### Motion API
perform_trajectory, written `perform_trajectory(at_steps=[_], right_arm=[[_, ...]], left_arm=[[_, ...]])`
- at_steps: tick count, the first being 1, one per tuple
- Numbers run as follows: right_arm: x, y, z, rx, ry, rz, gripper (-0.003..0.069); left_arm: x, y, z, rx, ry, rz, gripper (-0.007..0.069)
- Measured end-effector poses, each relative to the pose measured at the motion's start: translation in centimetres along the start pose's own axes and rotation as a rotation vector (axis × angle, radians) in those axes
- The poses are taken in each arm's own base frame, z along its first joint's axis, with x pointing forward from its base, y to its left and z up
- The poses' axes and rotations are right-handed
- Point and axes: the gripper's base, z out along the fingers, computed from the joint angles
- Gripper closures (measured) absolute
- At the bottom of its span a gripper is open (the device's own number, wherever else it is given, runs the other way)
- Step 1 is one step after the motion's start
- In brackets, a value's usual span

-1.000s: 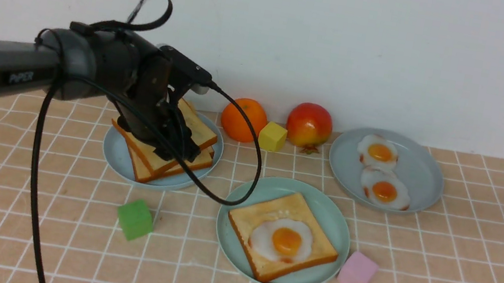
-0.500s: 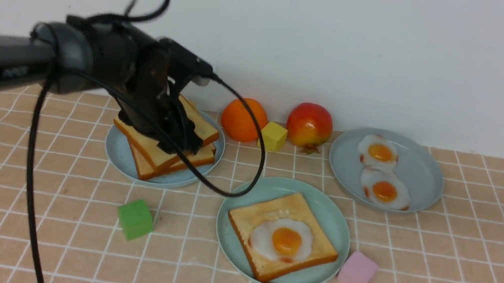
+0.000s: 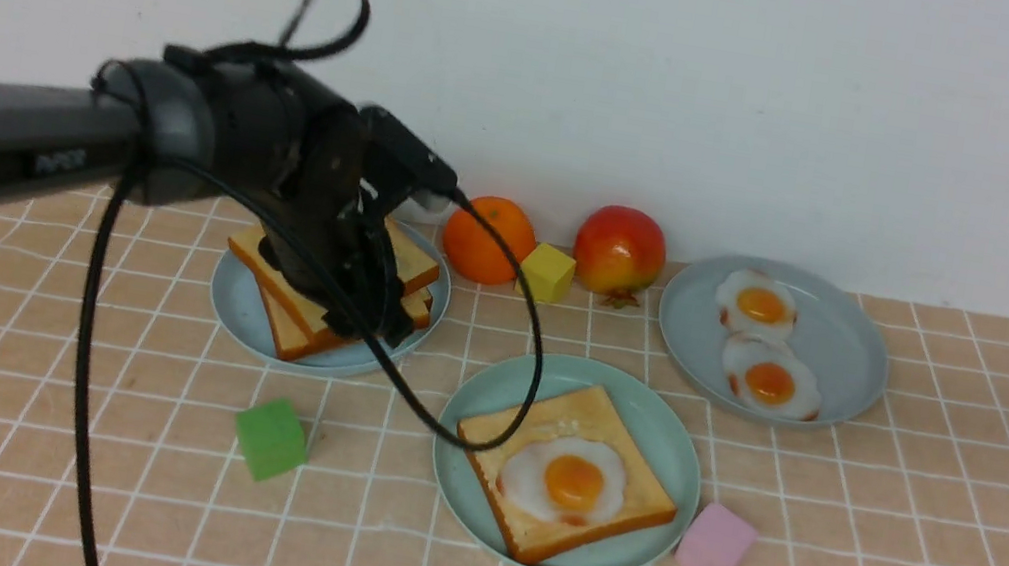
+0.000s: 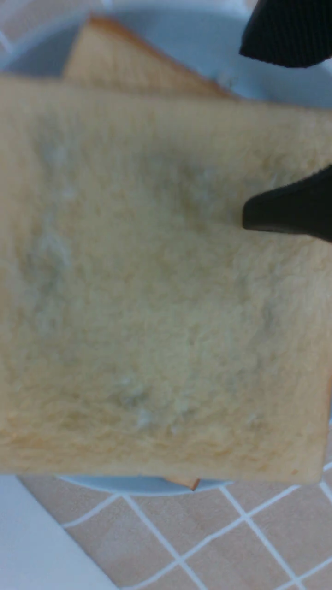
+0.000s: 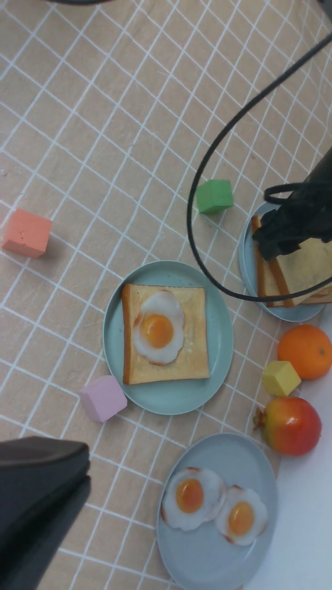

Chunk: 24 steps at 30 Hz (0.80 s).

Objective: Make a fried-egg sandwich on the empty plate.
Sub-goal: Use the left arm to grab a slice of bread

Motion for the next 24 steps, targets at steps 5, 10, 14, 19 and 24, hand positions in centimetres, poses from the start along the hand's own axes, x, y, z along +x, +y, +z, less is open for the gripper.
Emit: perform_trajectory(at_steps=[5,10,14,19,24], right_arm=[[0.11,0.05,0.0,-0.005,0.012,0.001,0.0617],[0.11,0.06,0.0,-0.007,0.012,0.002,0.0616],[0.1,0.1,0.0,-0.01,0.011,0.004,0.0616],[0.1,0.1,0.0,-0.011,0.011,0.005,0.0616],[0.1,0.11,0.0,-0.012,0.011,0.005,0.0616]], left_arm=[[0.21,-0.07,0.77,-0.013,0.015,0.018,0.0209],[0.12,0.03,0.69,-0.02,0.012,-0.026,0.0307],[0.15,0.05,0.67,-0.021,0.017,-0.033,0.0448],[0.1,-0.04,0.59,-0.017,0.019,-0.039,0.0589],[-0.02,0.15,-0.21,-0.02,0.018,-0.045,0.0589]])
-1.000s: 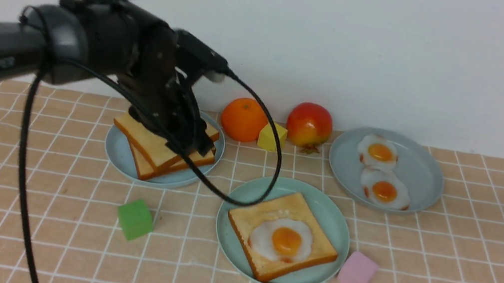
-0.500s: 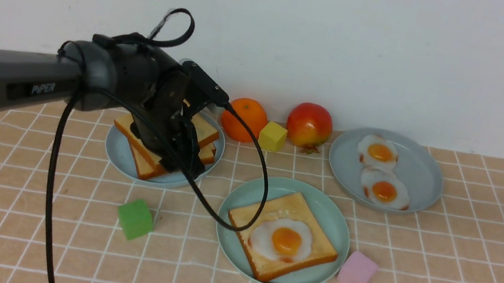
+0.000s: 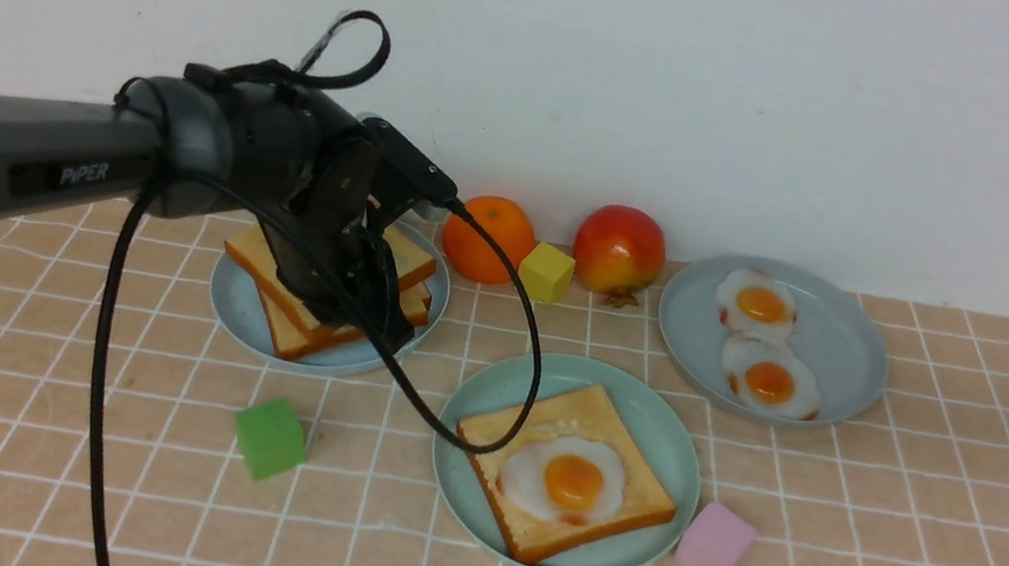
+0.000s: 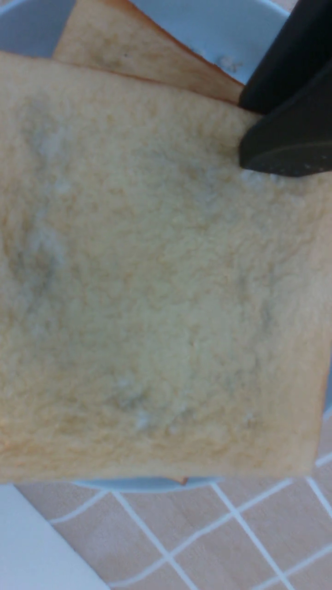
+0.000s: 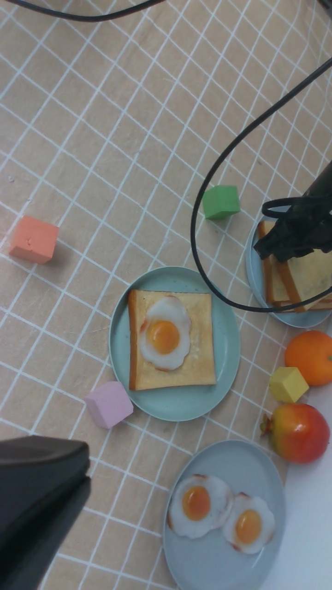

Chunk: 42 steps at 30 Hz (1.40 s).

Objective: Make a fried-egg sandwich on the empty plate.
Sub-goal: Use the left arm to grab a slice of bread, then use the left arm to place a slice of bread on the fried egg in the middle

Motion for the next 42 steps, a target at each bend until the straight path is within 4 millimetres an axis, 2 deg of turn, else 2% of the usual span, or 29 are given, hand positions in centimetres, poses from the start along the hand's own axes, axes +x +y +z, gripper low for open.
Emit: perform_trajectory(at_steps=[4,6,7,8,9,10,11,13,15,19,22,28,38,42], right_arm=[[0.0,0.0,0.0,-0.002,0.0,0.001,0.0612],[0.0,0.0,0.0,-0.003,0.003,0.001,0.0608],[0.0,0.0,0.0,-0.004,0.004,0.002,0.0606],[0.0,0.0,0.0,-0.005,0.004,0.002,0.0606],[0.1,0.1,0.0,-0.007,0.008,0.002,0.0604],[0.1,0.1,0.0,-0.009,0.014,0.003,0.0603],[0.1,0.1,0.0,-0.009,0.014,0.003,0.0603],[0.3,0.1,0.0,-0.014,0.029,0.003,0.0602],[0.4,0.2,0.0,-0.019,0.044,0.002,0.06],[0.8,0.4,-0.4,-0.027,0.063,-0.002,0.0596],[1.0,0.5,-0.7,-0.032,0.073,-0.005,0.0595],[1.3,0.9,-1.6,-0.032,0.053,-0.017,0.0592],[1.4,1.1,-2.0,-0.029,0.038,-0.024,0.0584],[1.4,1.1,-2.0,-0.029,0.038,-0.024,0.0581]], left_arm=[[-0.4,0.1,-3.7,-0.006,0.0,-0.009,0.0589],[-0.8,-0.4,-6.2,0.001,-0.025,-0.002,0.0589],[-1.2,-1.6,-7.9,0.02,-0.046,0.02,0.0589],[-1.2,-1.6,-8.2,0.021,-0.051,0.019,0.0589],[-1.6,-3.7,-10.2,0.053,-0.084,0.074,0.0589],[-1.6,-5.7,-11.1,0.084,-0.099,0.127,0.0589],[-1.6,-6.0,-11.4,0.089,-0.104,0.139,0.0589],[-1.4,-9.2,-12.0,0.134,-0.114,0.225,0.0589],[-1.0,-13.4,-11.9,0.188,-0.122,0.335,0.0589],[-0.4,-16.6,-10.2,0.221,-0.095,0.421,0.0589],[-0.2,-17.8,-9.2,0.231,-0.082,0.45,0.0589],[0.0,-18.6,-7.5,0.227,-0.07,0.47,0.0589],[0.0,-18.8,-7.0,0.228,-0.069,0.44,0.0587],[0.0,-18.8,-7.0,0.227,-0.07,0.441,0.0538]])
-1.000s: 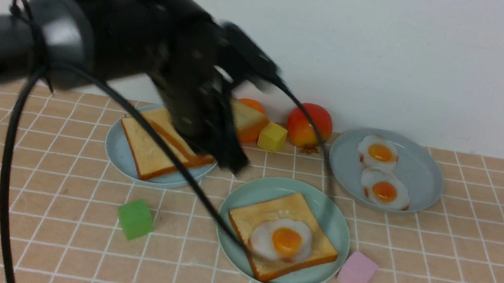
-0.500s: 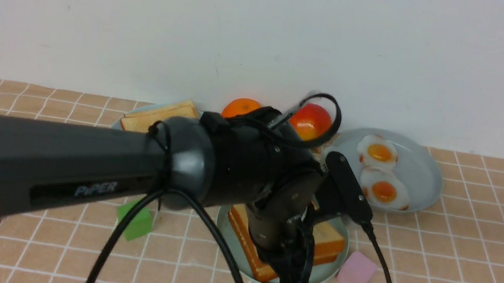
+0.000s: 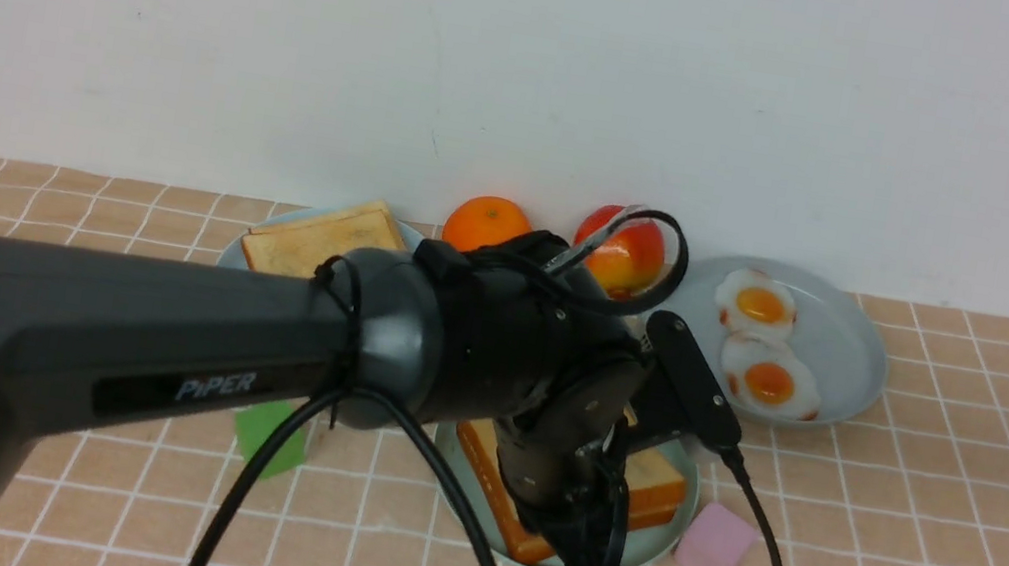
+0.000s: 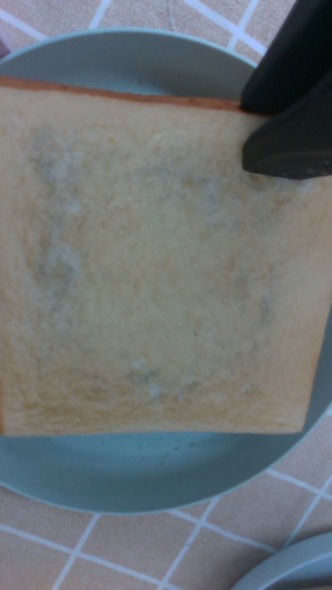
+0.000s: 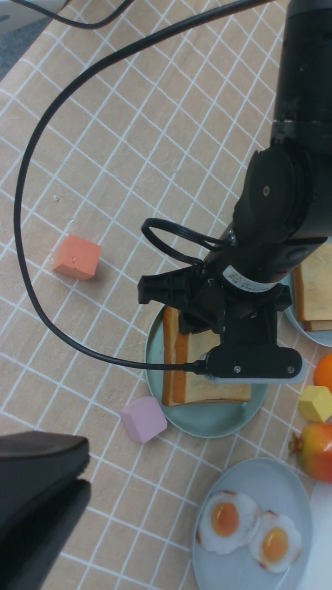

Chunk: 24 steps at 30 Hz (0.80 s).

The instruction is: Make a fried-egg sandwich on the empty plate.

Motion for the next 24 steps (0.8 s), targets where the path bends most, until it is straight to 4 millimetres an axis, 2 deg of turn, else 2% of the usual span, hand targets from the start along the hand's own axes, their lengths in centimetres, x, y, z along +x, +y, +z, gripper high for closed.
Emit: perform_trajectory(at_steps=[2,5,9,11,14,18,20,21,22,23,24], right_arm=[[0.0,0.0,0.0,0.0,0.0,0.0,0.058],[0.0,0.0,0.0,0.0,0.0,0.0,0.0577],[0.0,0.0,0.0,0.0,0.0,0.0,0.0573],[0.0,0.0,0.0,0.0,-0.001,0.0,0.0574],[0.0,0.0,0.0,0.001,-0.003,0.0,0.0572],[0.0,0.0,0.0,0.002,-0.005,0.0,0.0573],[0.0,0.0,-0.1,0.003,-0.008,-0.002,0.0573],[0.1,0.0,-0.3,0.011,-0.012,-0.008,0.0573],[0.1,0.0,-0.3,0.011,-0.012,-0.008,0.0573],[0.3,0.1,-0.7,0.029,-0.022,-0.021,0.0573],[0.5,0.1,-1.2,0.052,-0.033,-0.03,0.0573]], left_arm=[[0.0,0.0,0.0,0.0,0.001,0.0,0.0512],[0.0,0.0,0.0,0.002,0.001,-0.003,0.0418],[-0.1,-0.1,-0.4,0.017,-0.008,-0.026,0.0337],[-0.1,-0.2,-1.2,0.041,-0.014,-0.06,0.0302],[-0.4,-0.1,-2.7,0.056,-0.047,-0.091,0.0292],[-0.9,0.5,-9.0,0.062,-0.175,-0.158,0.0342],[-0.6,1.1,-13.9,0.046,-0.283,-0.211,0.0421],[0.0,1.4,-17.2,0.035,-0.362,-0.242,0.0478],[0.3,1.4,-18.3,0.031,-0.386,-0.247,0.0489],[1.6,1.4,-21.9,0.022,-0.478,-0.275,0.0559],[2.9,1.2,-23.9,0.019,-0.537,-0.289,0.0613]])
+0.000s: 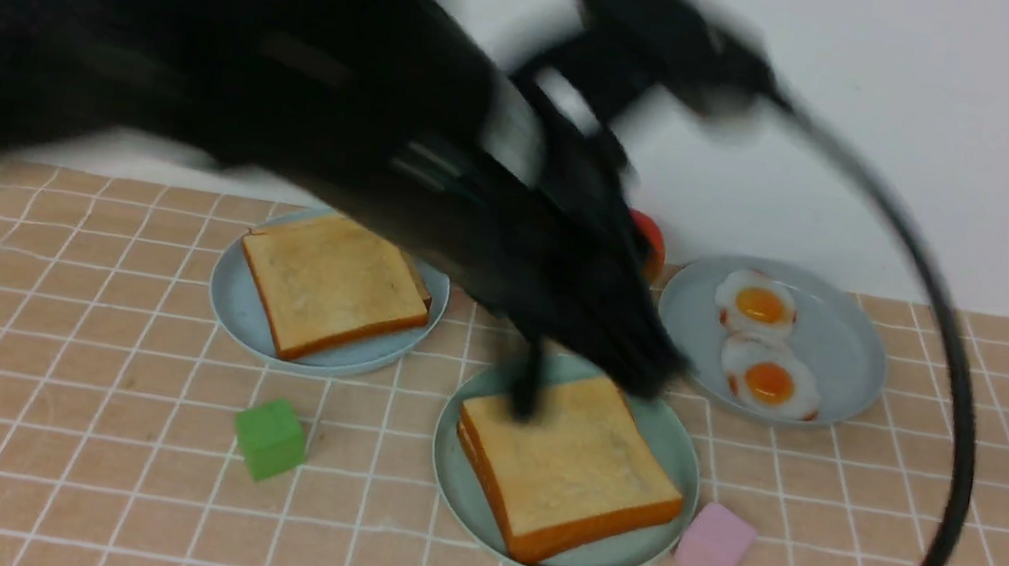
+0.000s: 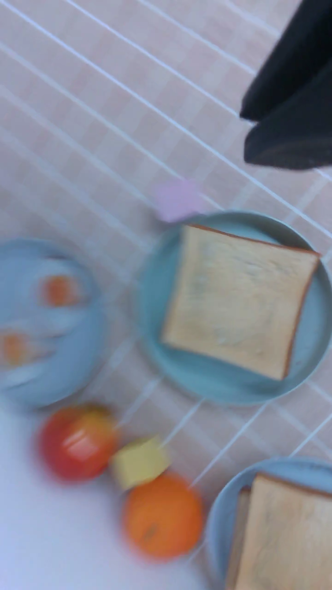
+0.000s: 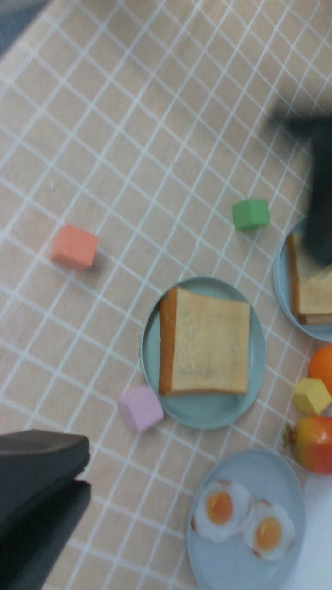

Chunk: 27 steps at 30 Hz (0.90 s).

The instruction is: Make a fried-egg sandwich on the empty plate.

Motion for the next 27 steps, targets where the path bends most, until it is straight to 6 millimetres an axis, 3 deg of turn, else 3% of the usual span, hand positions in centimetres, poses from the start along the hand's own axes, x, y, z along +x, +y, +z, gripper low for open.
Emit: perform_trajectory(at_steps=[2,4,5,7,10,11,12,13,17,20,24,25,27], right_arm=[[0.4,0.0,-0.9,0.046,-0.027,-0.002,0.0573],[0.6,0.0,-1.7,0.081,-0.051,0.002,0.0574],[1.1,-0.1,-2.8,0.138,-0.084,0.01,0.0587],[1.6,-0.1,-3.7,0.179,-0.111,0.032,0.0613],[2.8,0.1,-5.8,0.248,-0.172,0.075,0.0662],[3.4,0.3,-6.7,0.274,-0.198,0.103,0.0667],[3.5,0.3,-6.8,0.279,-0.203,0.101,0.0667],[4.1,0.4,-7.7,0.301,-0.237,0.144,0.0668],[5.3,0.5,-8.7,0.336,-0.3,0.211,0.0666],[6.2,0.2,-8.0,0.35,-0.345,0.243,0.0663],[6.9,-1.0,-4.0,0.33,-0.424,0.297,0.0659],[7.0,-1.1,-3.8,0.328,-0.428,0.301,0.0659],[7.6,-1.8,-1.2,0.309,-0.494,0.321,0.0658]], left_arm=[[1.1,-0.2,-4.3,0.01,-0.113,-0.024,0.0638],[2.0,-0.3,-6.7,0.016,-0.188,-0.039,0.0638],[4.2,-0.4,-8.8,0.02,-0.266,-0.053,0.0638],[7.2,-0.6,-10.3,0.021,-0.34,-0.065,0.0638],[11.9,-0.9,-11.5,0.018,-0.515,-0.099,0.0638],[14.2,-0.9,-11.2,0.018,-0.571,-0.123,0.0638],[14.5,-0.9,-11.5,0.018,-0.592,-0.128,0.0638],[16.8,-1.0,-11.1,0.017,-0.672,-0.159,0.0638],[19.7,-1.0,-10.9,0.004,-0.788,-0.176,0.0638],[20.5,-1.0,-10.9,-0.001,-0.838,-0.182,0.0638],[20.7,-1.0,-10.9,-0.002,-0.841,-0.183,0.0638],[20.7,-1.0,-10.9,-0.002,-0.839,-0.183,0.0638],[20.8,-1.0,-10.7,-0.001,-0.824,-0.183,0.0638]])
